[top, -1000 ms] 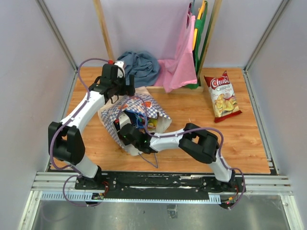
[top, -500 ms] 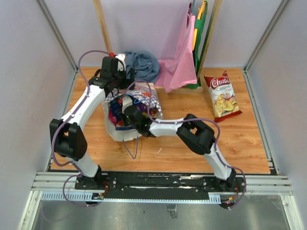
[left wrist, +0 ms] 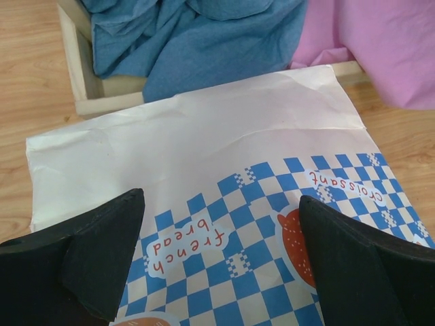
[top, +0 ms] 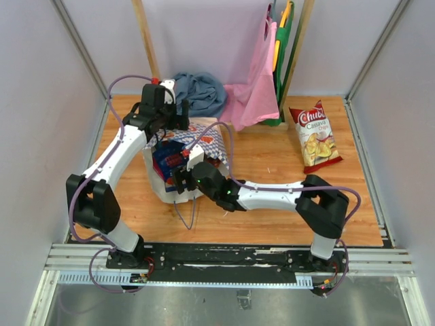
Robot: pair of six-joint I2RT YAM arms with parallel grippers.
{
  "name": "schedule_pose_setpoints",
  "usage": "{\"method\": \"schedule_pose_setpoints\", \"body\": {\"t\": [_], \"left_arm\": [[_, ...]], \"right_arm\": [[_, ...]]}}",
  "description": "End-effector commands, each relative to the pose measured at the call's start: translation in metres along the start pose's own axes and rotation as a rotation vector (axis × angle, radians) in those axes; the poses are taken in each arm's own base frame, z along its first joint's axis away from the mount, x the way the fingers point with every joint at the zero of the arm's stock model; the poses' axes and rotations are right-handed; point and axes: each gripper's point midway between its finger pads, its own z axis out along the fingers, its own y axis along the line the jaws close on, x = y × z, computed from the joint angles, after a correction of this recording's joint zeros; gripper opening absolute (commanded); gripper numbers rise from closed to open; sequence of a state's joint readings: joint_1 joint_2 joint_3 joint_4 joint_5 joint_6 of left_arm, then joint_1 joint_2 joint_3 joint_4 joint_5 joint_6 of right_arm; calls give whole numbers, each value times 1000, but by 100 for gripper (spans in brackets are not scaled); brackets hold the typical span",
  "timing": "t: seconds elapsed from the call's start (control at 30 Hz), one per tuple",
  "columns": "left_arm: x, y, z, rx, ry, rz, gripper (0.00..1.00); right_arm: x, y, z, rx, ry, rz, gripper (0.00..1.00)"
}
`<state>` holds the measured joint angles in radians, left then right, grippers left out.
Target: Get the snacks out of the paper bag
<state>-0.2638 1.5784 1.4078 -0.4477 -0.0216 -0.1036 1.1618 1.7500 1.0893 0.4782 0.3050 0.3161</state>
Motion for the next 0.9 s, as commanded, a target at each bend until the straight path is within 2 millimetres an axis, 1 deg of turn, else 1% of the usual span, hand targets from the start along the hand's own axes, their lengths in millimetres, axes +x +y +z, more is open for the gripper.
{"method": "schedule_pose_setpoints", "body": {"t": [0.0,0.07,0.1,0.17,0.2,0.23,0.33,0.43,0.5,0.6,0.67,0.83,0.87], "left_arm": [[-14,8,-15,-8,-48,-46,100],[-16,14,-17,3,-55,-80,100],[-17,17,-17,12,-57,-99,100],[-17,26,-18,25,-55,-137,100],[-17,27,-18,35,-54,-150,100],[-18,28,-18,52,-55,-162,100],[-19,31,-19,69,-58,-178,100],[-20,32,-21,78,-62,-181,100],[-20,34,-21,77,-64,-183,100],[-21,35,-22,84,-68,-186,100],[-21,35,-23,91,-67,-189,100],[-21,33,-23,102,-65,-190,100],[-22,33,-23,103,-66,-190,100]], "right_arm": [[33,-24,27,123,116,41,76],[34,-25,38,142,137,50,74],[29,-26,43,160,136,53,73],[31,-35,51,195,150,55,73],[28,-39,53,204,145,67,73],[42,-45,60,214,171,70,74],[49,-64,69,253,191,107,76],[54,-74,76,266,200,138,76],[54,-75,77,267,196,141,79],[51,-67,78,215,177,130,83],[51,-67,77,204,169,116,84],[45,-71,60,217,116,87,87],[39,-72,55,220,95,94,88]]}}
